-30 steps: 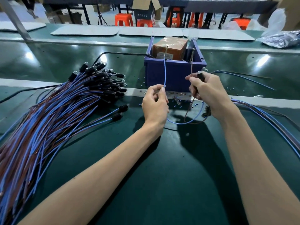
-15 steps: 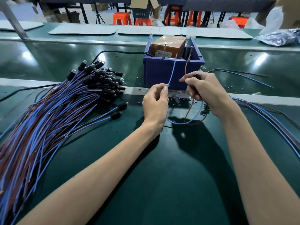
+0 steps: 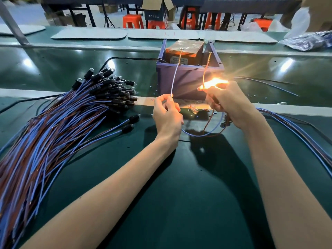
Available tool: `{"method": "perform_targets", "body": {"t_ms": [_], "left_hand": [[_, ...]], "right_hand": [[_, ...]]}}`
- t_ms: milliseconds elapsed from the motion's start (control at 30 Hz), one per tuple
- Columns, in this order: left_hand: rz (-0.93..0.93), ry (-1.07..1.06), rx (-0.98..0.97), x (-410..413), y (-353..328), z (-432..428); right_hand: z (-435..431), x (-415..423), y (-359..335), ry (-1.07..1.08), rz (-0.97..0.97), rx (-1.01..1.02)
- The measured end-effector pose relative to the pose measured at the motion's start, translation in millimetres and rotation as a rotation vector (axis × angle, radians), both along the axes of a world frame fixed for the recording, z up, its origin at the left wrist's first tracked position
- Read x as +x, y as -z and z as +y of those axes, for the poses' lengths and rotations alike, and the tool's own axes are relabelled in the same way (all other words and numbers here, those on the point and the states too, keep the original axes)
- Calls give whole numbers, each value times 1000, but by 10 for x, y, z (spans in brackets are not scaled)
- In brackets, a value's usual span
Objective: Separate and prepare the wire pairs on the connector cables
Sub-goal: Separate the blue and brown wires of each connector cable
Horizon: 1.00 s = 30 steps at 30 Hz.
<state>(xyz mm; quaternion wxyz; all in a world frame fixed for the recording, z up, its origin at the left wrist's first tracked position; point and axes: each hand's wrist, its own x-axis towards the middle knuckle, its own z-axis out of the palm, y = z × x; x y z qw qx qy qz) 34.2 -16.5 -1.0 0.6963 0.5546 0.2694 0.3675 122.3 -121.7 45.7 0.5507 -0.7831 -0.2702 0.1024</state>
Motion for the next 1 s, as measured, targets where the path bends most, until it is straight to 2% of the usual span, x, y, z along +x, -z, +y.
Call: {"method": "perform_targets", "body": {"t_ms": [200,267,333,400,467,600,700,767,833,933,1000], "left_hand": [[15,24,38,-23,-16,-31],[50,70,175,-45,-10,-47],[71,124,334,-67,0,-74],[100,143,495,-87,-8,-126],[242,126,719,-95,-14,-144],[646,213,1143,-154,-98,-132],[874,372,1310,-201,-278,-180],[972,464,1333,-246,-392,-246],[958,655,1269,-305,-464,-396],[896,1321,912,-434,-543,-737],[863,1684,780,-506,-585,-864]], "right_hand": [[-13,-4,-21,-14,7,-28],[-60,-27,-54,-148,102,-65],[-105,-72,-93,-302,202,-187],[-141,-98,-146,-346,279,-312],[-191,-67,-219,-267,285,-393],[-390,111,-384,-15,-123,-693],[-548,195,-447,84,-155,-703],[-604,224,-468,146,-178,-696],[-608,209,-485,198,-211,-666],[-554,162,-489,186,-264,-684],[-512,130,-468,170,-282,-710]]}}
